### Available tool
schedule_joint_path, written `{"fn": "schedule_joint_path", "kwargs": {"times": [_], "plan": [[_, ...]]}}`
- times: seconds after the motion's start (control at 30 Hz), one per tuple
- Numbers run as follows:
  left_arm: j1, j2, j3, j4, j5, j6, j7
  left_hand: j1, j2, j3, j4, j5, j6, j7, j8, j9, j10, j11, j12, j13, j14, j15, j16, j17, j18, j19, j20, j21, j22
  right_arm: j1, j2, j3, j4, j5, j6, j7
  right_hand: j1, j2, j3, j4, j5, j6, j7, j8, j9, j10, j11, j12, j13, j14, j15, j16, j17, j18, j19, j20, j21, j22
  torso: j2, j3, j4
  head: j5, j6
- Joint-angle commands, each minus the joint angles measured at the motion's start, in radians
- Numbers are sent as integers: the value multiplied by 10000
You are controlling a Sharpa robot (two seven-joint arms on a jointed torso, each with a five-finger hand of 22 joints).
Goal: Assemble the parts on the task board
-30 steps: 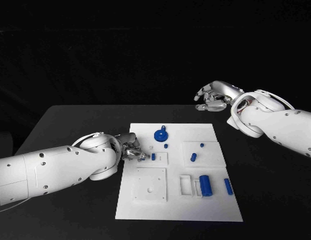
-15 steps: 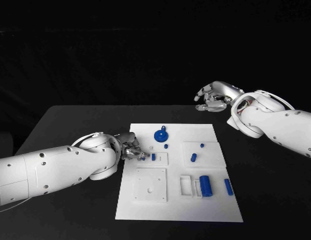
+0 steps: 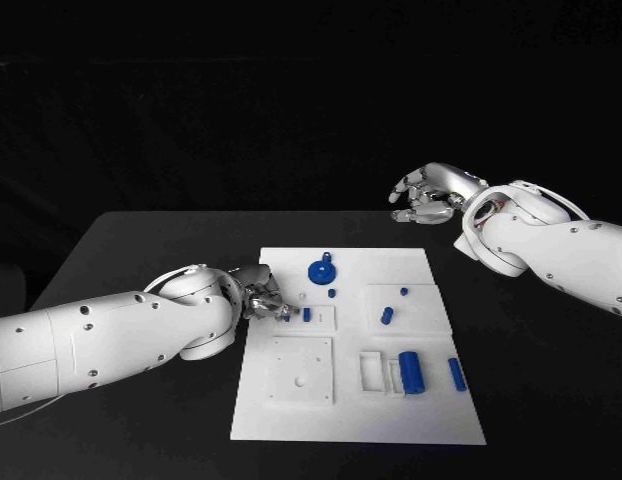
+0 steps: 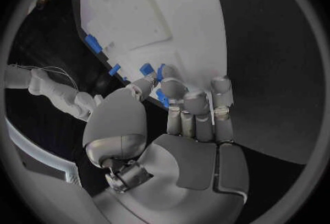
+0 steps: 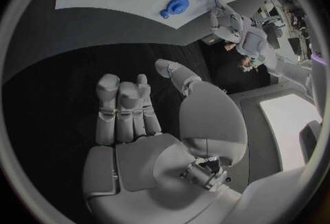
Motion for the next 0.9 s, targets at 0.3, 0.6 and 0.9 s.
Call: {"fn": "schedule_joint_path", "kwargs": {"times": [0.3,0.6,0.9], "plan": [[0,3,5,-2,143,175,92,-53,-571,-116,347,-91,-106,34,-68,52,0,83,-86,16,-106,11,-47,-29,-29,-51,-1233,-47,144,-4,-10,4,4,-3,108,83,-110,29,-27,-12,42,13,63,-23,-10,-34,16,67,-16,-18,-48,-56,-6,531,-1,-82,-42,146,2,-1,3,-2,0],[0,-3,5,-48,143,23,65,-162,-636,-310,493,-93,-123,39,-72,74,-8,91,-110,16,-129,15,-54,-37,-35,-85,-1221,-65,137,-4,-11,4,3,-2,102,82,-112,30,-29,-11,44,14,63,-23,-10,-33,16,68,-17,-18,-48,-56,-5,531,0,-82,-42,146,0,-5,9,-12,8],[-2,-38,15,-32,140,-135,68,-386,-634,-313,1100,-93,-122,27,-79,101,0,75,-129,27,-129,-3,-44,-43,-8,-72,-1237,-83,125,-7,-11,4,-2,-2,96,85,-112,32,-29,-12,47,13,63,-23,-10,-33,16,68,-17,-18,-48,-57,-6,531,0,-82,-42,146,4,-8,1,-18,14]]}}
